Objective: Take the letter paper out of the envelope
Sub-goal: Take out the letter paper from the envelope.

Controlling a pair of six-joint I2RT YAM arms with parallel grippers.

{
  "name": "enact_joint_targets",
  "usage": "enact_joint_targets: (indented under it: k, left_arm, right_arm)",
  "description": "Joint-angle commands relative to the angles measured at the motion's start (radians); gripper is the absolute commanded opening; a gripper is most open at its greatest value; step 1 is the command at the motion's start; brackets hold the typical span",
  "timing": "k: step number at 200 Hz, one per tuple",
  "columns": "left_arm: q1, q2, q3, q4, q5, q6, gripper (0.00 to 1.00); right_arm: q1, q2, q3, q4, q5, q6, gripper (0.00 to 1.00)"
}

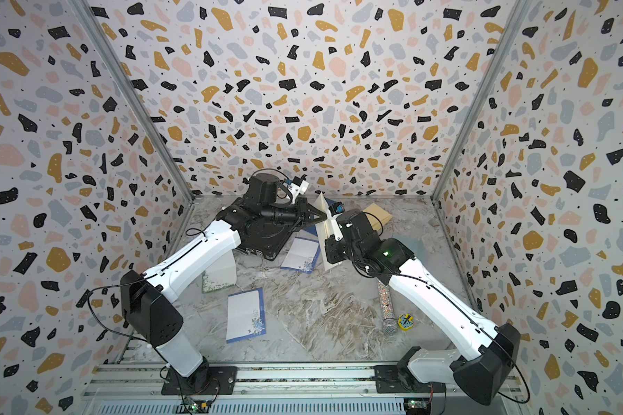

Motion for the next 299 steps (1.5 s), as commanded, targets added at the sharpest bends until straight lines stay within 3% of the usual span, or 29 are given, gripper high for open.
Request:
enact_joint_targets:
  k: [1,104,170,234,299]
  left_arm:
    - [-0.006,0.017,0.015,0.026,-0.028,0.056,0.05]
    - [-0.006,0.005,0.083,-0.219,-0.143,0.191,0.06]
    - [-0.008,0.001,0.118,-0.326,-0.192,0.224,0.15]
    - [-0.009,-0.018,0.117,-0.361,-0.246,0.239,0.21]
    - [-0.002,-0.030,0.133,-0.382,-0.335,0.278,0.17]
  right_arm:
    - [0.014,0.002,0.039,-0.034,0.030,0.027,0.00]
    - [0.026,-0.026,0.024,-0.049,0.074,0.021,0.00]
    - [0.032,-0.023,0.036,-0.066,0.113,-0.006,0.00]
    - [0.091,0.013,0.068,-0.096,0.187,-0.048,0.00]
    - [0.141,0.021,0.059,-0.100,0.206,-0.028,0.00]
